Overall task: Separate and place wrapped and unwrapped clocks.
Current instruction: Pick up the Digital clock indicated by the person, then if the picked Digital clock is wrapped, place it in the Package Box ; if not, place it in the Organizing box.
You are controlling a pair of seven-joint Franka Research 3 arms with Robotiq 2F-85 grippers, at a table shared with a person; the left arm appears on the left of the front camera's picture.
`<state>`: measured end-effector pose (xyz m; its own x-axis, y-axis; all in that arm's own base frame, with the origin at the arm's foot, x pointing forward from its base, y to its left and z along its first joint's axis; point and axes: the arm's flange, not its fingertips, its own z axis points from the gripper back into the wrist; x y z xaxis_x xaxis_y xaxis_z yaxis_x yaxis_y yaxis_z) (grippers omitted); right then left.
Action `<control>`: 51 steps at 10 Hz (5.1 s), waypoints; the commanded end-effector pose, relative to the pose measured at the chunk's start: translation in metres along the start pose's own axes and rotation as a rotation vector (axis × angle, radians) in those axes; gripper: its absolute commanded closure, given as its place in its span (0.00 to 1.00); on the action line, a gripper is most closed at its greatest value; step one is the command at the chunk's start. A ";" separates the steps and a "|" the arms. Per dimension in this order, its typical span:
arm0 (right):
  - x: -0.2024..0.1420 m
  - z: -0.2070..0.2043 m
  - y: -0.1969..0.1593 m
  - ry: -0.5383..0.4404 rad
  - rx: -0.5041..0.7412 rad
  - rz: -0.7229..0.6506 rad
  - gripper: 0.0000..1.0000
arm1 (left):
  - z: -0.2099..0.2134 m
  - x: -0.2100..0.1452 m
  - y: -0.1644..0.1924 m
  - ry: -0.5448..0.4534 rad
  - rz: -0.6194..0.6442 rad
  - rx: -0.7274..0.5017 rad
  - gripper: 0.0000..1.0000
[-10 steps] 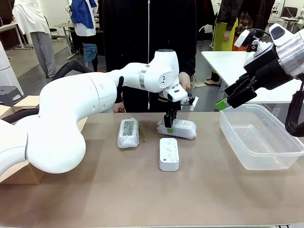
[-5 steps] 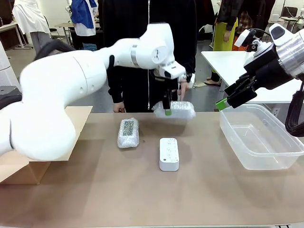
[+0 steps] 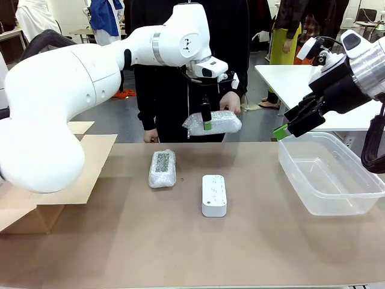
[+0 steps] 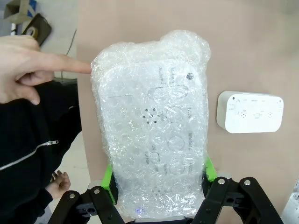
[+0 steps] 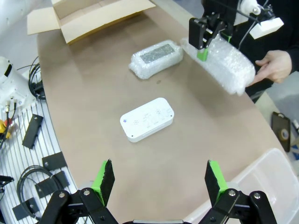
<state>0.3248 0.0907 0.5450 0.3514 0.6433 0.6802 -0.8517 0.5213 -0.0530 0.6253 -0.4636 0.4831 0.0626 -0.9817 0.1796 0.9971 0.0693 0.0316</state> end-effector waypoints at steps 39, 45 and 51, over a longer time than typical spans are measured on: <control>-0.001 -0.002 -0.001 -0.012 0.021 -0.004 0.00 | 0.074 -0.145 -0.196 -0.054 0.437 0.084 0.78; -0.001 -0.002 -0.001 -0.012 0.021 -0.004 0.00 | 0.123 -0.266 -0.181 -0.105 1.002 0.155 0.19; -0.001 -0.002 -0.001 -0.012 0.021 -0.004 0.00 | 0.100 -0.447 -0.165 -0.118 1.571 0.235 0.19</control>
<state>0.3248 0.0903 0.5453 0.3518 0.6429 0.6803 -0.8513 0.5220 -0.0531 0.4169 -0.0161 0.5064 0.9715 0.0484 0.2321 -0.0194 0.9918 -0.1259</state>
